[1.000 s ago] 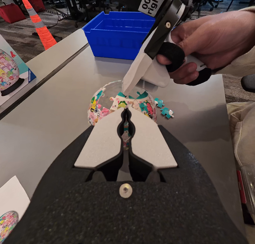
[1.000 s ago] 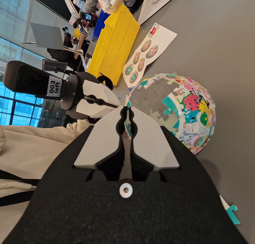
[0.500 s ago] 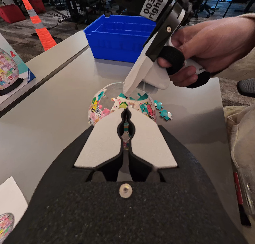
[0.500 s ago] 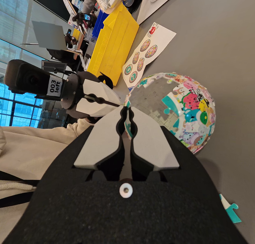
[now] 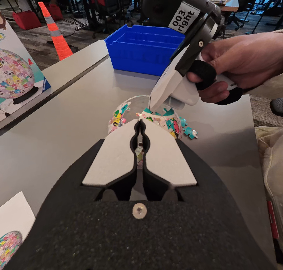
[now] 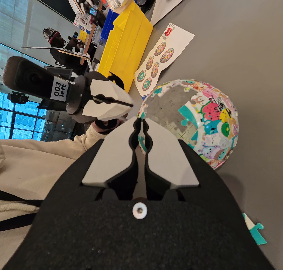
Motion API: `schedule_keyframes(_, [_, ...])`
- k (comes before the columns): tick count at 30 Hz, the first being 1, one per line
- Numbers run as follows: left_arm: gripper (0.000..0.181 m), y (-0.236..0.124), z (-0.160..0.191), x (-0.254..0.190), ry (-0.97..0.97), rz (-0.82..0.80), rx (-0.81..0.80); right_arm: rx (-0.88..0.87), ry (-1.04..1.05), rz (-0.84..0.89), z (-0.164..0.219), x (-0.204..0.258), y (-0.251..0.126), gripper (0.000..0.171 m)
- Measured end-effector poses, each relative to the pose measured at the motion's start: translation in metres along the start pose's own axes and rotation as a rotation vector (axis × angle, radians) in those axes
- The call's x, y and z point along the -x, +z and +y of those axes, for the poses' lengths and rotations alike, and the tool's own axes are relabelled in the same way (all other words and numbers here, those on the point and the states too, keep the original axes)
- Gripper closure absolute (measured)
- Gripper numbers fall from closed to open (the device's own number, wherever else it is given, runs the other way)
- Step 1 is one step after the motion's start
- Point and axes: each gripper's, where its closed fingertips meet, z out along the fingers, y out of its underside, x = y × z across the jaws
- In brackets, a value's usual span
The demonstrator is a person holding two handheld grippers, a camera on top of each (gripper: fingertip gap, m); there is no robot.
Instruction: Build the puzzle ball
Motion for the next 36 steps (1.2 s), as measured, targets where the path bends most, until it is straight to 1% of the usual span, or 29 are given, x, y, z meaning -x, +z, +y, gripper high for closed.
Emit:
schedule_keyframes(6, [0.181,-0.011,0.002,0.002,-0.010,-0.026,-0.016,-0.003,0.002,-0.018,0.000,0.002,-0.001,0.168])
schedule_keyframes(10, [0.181,-0.028,0.009,0.004,-0.103,-0.041,-0.053,-0.035,-0.018,-0.049,-0.003,0.008,-0.004,0.169])
schedule_keyframes(14, [0.167,-0.045,-0.001,-0.008,-0.239,-0.019,-0.162,-0.047,-0.057,-0.050,-0.001,0.013,-0.006,0.169])
schedule_keyframes(15, [0.164,-0.047,-0.002,-0.012,-0.250,-0.028,-0.175,-0.042,-0.065,-0.052,0.001,0.014,-0.006,0.169])
schedule_keyframes(17, [0.164,-0.049,-0.001,-0.018,-0.252,-0.055,-0.187,-0.038,-0.048,-0.064,0.004,0.012,-0.006,0.169])
schedule_keyframes(19, [0.162,-0.045,0.004,-0.025,-0.236,-0.068,-0.159,-0.060,-0.034,-0.065,0.002,0.010,-0.006,0.169])
schedule_keyframes(23, [0.160,-0.028,0.020,-0.030,-0.167,-0.089,-0.044,-0.043,-0.033,-0.059,0.003,0.008,-0.005,0.169])
schedule_keyframes(28, [0.161,-0.010,0.011,-0.039,-0.122,-0.058,-0.044,-0.018,-0.031,-0.053,0.004,0.005,-0.004,0.168])
schedule_keyframes(36, [0.162,-0.004,0.002,-0.036,-0.074,-0.074,-0.041,-0.005,-0.040,-0.063,0.008,0.005,-0.005,0.166])
